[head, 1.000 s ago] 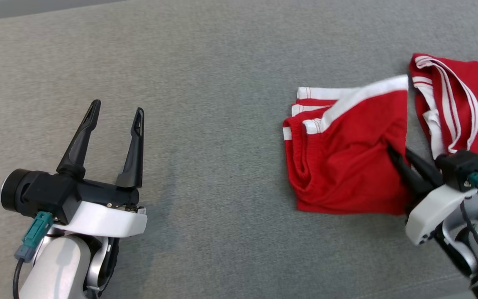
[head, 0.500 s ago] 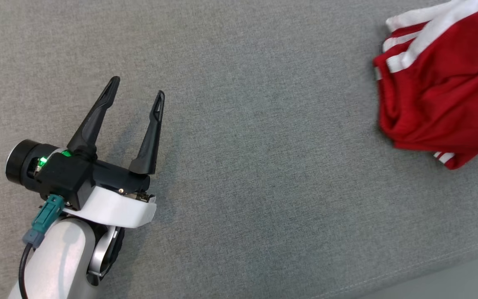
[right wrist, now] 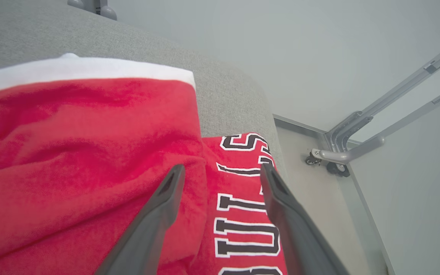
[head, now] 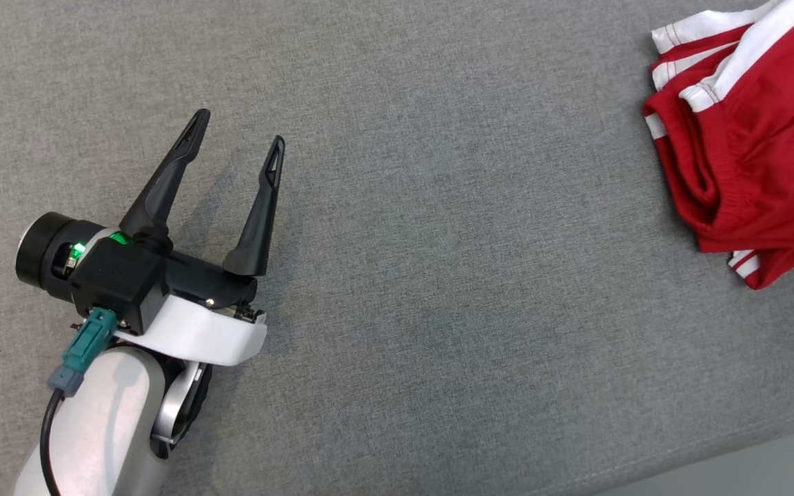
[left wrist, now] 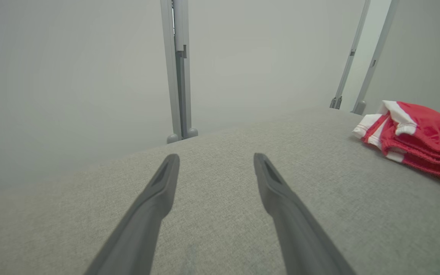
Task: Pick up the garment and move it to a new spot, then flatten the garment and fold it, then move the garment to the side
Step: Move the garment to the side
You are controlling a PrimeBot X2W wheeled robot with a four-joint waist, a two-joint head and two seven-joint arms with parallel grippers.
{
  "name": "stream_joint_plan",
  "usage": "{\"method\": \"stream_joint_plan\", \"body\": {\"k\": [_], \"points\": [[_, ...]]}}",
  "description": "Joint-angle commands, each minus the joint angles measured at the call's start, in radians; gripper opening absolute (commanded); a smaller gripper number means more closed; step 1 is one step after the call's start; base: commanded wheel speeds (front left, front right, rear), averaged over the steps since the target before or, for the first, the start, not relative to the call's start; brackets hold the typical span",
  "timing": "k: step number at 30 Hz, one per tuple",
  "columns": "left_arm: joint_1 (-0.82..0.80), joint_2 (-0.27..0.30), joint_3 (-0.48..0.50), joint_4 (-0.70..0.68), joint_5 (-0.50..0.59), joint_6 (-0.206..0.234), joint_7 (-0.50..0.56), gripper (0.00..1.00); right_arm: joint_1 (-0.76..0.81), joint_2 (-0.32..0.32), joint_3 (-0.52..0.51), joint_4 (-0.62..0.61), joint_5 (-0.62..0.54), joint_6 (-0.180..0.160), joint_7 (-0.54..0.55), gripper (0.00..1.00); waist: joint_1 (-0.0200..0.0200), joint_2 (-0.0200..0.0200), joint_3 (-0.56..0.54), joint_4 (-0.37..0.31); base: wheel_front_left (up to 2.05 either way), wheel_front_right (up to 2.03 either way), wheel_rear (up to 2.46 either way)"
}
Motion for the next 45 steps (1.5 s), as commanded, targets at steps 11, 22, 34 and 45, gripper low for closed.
{"method": "stream_joint_plan", "body": {"k": [11,22,34,45], "points": [[0.056,0.004,0.035,0.023,-0.030,0.044,-0.029,1.00,0.150,0.205,-0.218,-0.035,0.031,-0.001,-0.122,1.00,0.0000,0.0000,-0.105,-0.001,0.00,0.00,0.00],[0.144,-0.002,0.066,0.032,-0.066,0.082,-0.046,1.00,0.361,0.459,-0.376,-0.305,-0.088,-0.001,-0.127,1.00,0.0000,0.0000,-0.217,0.057,0.00,0.00,0.00],[0.255,-0.006,0.094,0.028,-0.096,0.127,-0.061,1.00,0.485,0.596,-0.391,-0.499,-0.202,-0.001,-0.029,1.00,0.0000,0.0000,-0.294,0.134,0.00,0.00,0.00],[0.338,-0.001,0.096,0.048,-0.112,0.146,-0.060,1.00,0.573,0.630,-0.372,-0.573,-0.243,-0.001,0.024,1.00,0.0000,0.0000,-0.402,0.185,0.00,0.00,0.00]]}}
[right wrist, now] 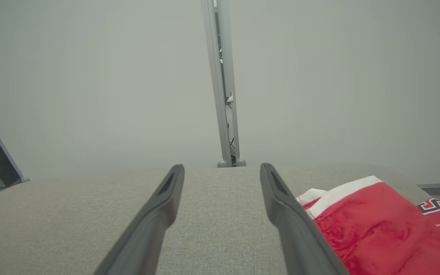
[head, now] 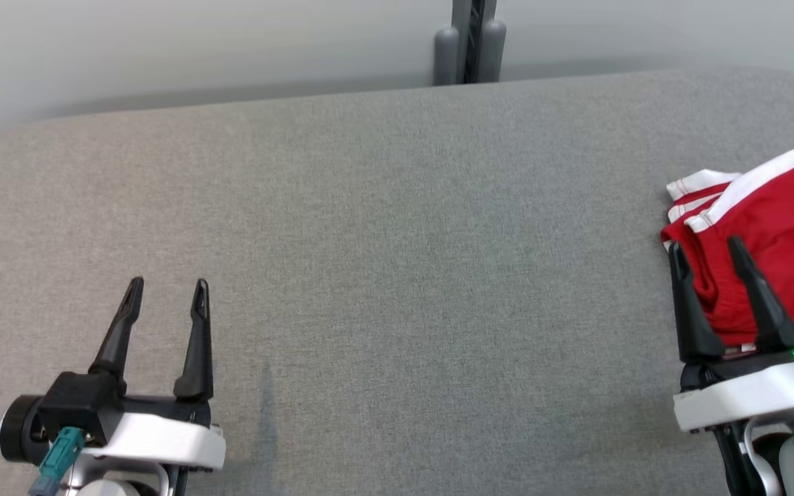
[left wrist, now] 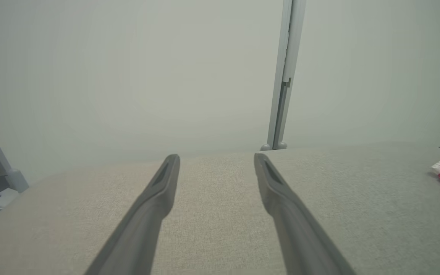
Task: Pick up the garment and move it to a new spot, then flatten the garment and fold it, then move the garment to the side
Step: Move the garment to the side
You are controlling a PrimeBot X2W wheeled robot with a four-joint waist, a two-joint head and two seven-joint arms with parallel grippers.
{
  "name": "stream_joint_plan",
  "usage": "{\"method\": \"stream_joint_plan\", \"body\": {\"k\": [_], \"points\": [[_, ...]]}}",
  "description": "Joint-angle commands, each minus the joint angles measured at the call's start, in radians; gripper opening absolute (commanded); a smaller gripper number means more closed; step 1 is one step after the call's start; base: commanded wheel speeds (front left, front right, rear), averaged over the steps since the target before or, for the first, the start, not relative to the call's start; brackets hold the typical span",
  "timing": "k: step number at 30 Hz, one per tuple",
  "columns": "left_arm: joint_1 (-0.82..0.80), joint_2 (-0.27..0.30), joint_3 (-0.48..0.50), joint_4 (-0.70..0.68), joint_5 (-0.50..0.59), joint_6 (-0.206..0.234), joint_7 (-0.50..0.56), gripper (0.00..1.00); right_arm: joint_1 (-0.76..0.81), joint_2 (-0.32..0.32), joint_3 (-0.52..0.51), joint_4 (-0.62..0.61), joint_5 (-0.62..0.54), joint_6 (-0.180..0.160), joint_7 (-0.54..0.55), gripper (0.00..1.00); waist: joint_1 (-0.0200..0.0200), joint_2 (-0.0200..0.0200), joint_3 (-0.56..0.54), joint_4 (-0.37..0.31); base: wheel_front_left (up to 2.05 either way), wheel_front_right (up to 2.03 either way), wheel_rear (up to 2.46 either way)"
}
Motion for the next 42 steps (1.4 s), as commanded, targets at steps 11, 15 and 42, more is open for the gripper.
{"method": "stream_joint_plan", "body": {"k": [11,15,42], "points": [[0.106,0.025,-0.012,-0.012,-0.010,0.019,0.034,1.00,0.135,-0.002,0.007,-0.023,-0.018,-0.001,0.054,1.00,0.0000,0.0000,-0.124,0.016,0.00,0.00,0.00],[0.137,0.026,-0.020,-0.017,-0.011,0.024,0.042,1.00,0.180,-0.001,-0.008,-0.042,-0.025,-0.001,0.068,1.00,0.0000,0.0000,-0.151,0.018,0.00,0.00,0.00],[0.174,0.032,-0.036,-0.022,-0.029,0.047,0.061,1.00,0.235,0.009,-0.016,-0.107,-0.027,-0.001,0.107,1.00,0.0000,0.0000,-0.178,0.012,0.00,0.00,0.00]]}}
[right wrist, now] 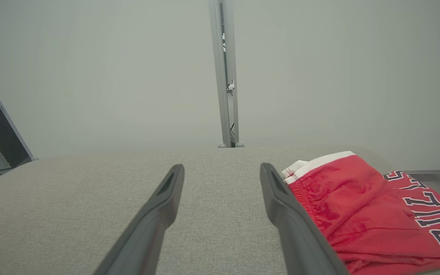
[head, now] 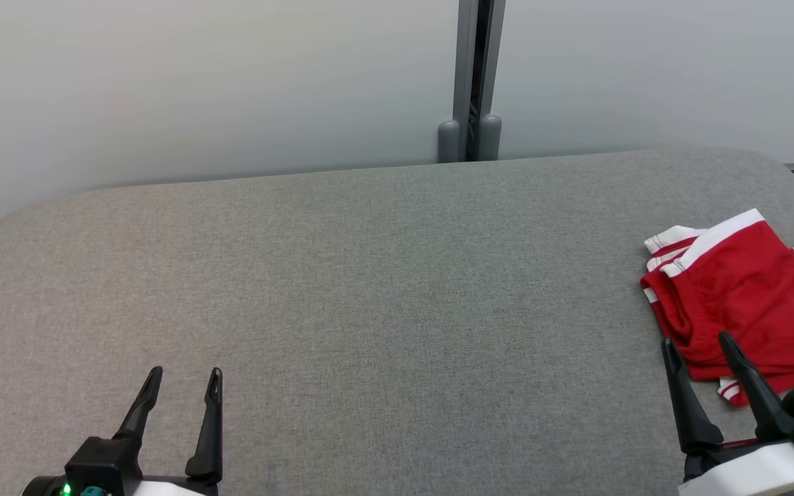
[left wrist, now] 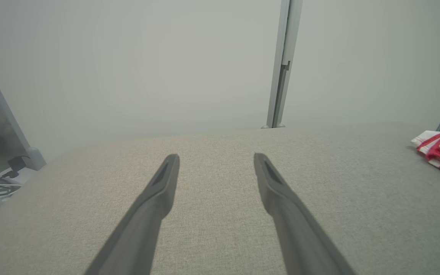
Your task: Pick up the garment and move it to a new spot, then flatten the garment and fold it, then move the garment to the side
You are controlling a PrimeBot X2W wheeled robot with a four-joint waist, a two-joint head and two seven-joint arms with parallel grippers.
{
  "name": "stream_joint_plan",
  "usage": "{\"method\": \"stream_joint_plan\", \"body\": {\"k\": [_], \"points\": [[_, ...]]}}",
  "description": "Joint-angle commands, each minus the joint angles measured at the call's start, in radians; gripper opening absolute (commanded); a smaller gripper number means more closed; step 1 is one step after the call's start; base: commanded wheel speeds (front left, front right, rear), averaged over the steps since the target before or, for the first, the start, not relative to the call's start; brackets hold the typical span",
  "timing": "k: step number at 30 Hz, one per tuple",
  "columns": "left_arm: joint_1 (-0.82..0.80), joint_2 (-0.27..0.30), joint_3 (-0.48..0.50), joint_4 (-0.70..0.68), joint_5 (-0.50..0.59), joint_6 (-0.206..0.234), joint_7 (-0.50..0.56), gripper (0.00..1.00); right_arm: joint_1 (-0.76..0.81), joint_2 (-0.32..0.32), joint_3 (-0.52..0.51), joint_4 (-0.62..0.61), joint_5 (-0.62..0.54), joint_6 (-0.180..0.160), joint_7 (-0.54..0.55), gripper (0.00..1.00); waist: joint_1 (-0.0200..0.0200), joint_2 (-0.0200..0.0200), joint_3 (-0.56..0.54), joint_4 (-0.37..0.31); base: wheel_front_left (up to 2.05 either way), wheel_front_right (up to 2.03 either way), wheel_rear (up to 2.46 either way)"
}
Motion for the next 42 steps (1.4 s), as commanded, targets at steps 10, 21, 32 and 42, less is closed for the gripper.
{"method": "stream_joint_plan", "body": {"k": [10,21,32,42], "points": [[-0.017,0.007,0.003,0.016,-0.013,0.003,-0.012,1.00,-0.005,-0.005,0.001,0.002,0.011,0.000,0.002,1.00,0.0000,-0.0001,0.002,0.001,0.00,0.00,0.00],[-0.008,0.003,-0.001,0.027,-0.013,-0.001,-0.015,0.00,0.001,0.001,0.003,0.000,0.009,0.000,0.000,0.00,0.0000,-0.0001,0.009,0.007,0.00,0.00,0.00],[-0.054,-0.027,0.066,0.091,-0.186,-0.049,0.034,0.00,-0.052,0.007,0.018,0.078,0.204,0.000,-0.006,0.00,0.0000,-0.0001,0.009,0.006,0.00,0.00,0.00],[-0.111,-0.048,0.128,0.163,-0.336,-0.098,0.078,0.00,-0.106,0.011,0.029,0.144,0.374,0.000,-0.013,0.00,0.0000,-0.0001,0.010,0.006,0.00,0.00,0.00]]}}
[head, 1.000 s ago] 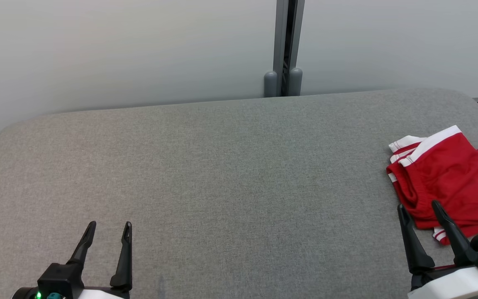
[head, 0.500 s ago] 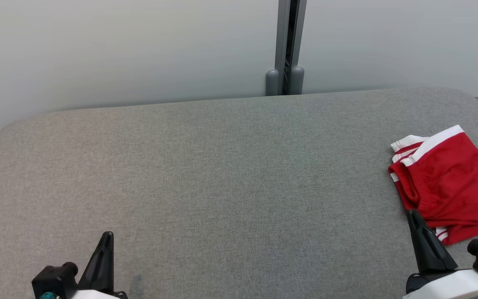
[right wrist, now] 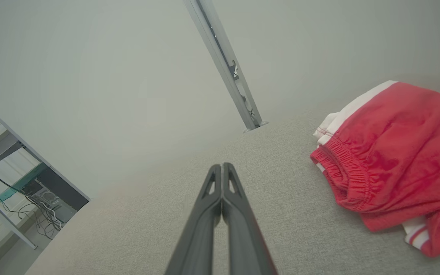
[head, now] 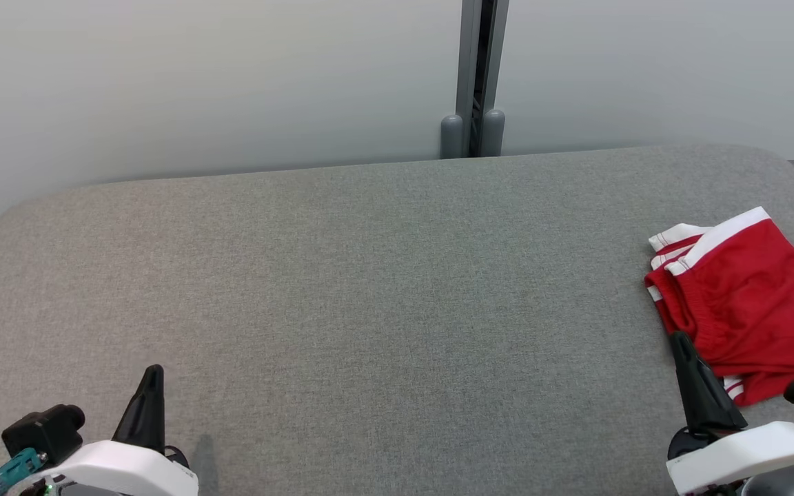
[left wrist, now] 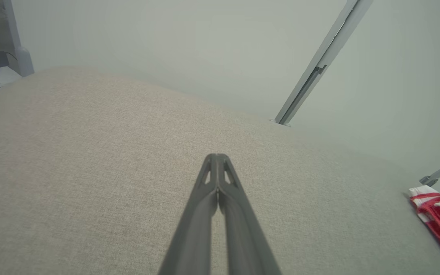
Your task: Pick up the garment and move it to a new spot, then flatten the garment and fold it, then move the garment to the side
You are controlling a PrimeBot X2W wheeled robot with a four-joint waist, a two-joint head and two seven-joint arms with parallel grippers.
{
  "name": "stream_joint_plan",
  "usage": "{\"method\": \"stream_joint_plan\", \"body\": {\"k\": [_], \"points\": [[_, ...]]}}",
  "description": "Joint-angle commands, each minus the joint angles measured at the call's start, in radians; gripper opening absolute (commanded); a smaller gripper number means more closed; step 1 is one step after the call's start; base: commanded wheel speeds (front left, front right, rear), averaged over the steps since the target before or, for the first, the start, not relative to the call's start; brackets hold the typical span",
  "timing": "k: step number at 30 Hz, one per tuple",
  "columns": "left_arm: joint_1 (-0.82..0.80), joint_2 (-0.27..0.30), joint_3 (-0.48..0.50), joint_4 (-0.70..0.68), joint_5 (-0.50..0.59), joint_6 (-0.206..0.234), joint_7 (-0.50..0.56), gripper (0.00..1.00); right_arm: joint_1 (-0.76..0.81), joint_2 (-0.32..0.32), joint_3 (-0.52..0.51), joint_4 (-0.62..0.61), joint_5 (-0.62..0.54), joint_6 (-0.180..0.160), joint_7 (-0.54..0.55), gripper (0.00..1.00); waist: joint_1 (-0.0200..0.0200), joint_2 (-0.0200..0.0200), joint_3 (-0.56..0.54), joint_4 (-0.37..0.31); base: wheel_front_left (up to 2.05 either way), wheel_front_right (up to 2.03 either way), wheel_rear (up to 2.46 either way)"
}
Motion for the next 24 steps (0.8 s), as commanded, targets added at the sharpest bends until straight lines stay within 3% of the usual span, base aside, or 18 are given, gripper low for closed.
{"method": "stream_joint_plan", "body": {"k": [1,24], "points": [[-0.041,0.006,0.024,0.004,-0.038,-0.013,0.008,0.00,-0.036,-0.004,0.002,0.001,0.044,0.000,-0.009,0.00,0.0001,-0.0001,0.000,0.000,0.00,0.00,0.00],[-0.134,-0.040,0.147,0.105,-0.304,-0.098,0.093,0.00,-0.130,0.003,0.022,0.117,0.354,0.000,-0.022,0.00,0.0001,-0.0001,0.001,-0.002,0.00,0.00,0.00]]}}
